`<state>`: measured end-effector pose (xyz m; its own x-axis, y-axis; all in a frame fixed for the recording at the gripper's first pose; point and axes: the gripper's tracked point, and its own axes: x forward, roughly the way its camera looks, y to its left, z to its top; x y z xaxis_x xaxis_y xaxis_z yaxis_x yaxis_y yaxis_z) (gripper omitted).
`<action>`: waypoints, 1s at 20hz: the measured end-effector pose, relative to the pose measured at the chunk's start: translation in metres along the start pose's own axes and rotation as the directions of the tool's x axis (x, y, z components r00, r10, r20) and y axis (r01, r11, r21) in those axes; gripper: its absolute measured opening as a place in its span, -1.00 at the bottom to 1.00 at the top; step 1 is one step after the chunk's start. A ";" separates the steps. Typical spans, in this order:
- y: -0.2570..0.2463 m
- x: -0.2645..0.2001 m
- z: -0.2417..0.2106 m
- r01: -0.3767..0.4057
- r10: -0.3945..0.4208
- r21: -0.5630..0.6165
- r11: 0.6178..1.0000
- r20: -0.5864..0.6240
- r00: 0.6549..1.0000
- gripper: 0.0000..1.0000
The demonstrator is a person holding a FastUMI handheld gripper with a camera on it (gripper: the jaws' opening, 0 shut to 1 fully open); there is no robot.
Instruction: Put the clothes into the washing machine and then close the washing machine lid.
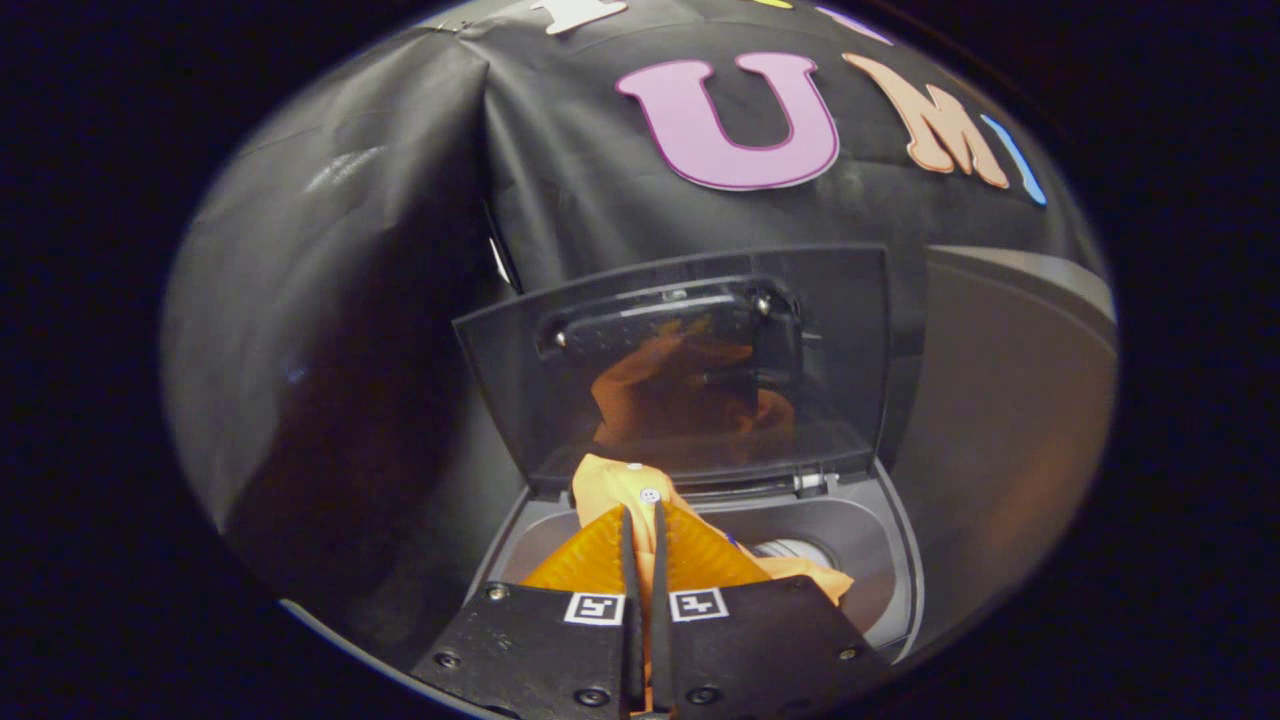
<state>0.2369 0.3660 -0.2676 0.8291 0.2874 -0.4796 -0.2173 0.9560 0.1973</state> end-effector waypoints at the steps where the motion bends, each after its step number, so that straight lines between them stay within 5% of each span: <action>1: -0.005 0.004 -0.007 0.013 -0.013 0.014 1.000 0.007 1.000 -0.95; 13: -0.035 0.041 -0.074 0.105 -0.101 0.070 0.992 -0.056 0.993 -0.90; 20: -0.054 0.027 -0.071 0.168 -0.163 0.074 0.983 -0.073 0.984 0.62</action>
<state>0.2344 0.3268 -0.3519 0.8135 0.1313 -0.5666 -0.0361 0.9837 0.1761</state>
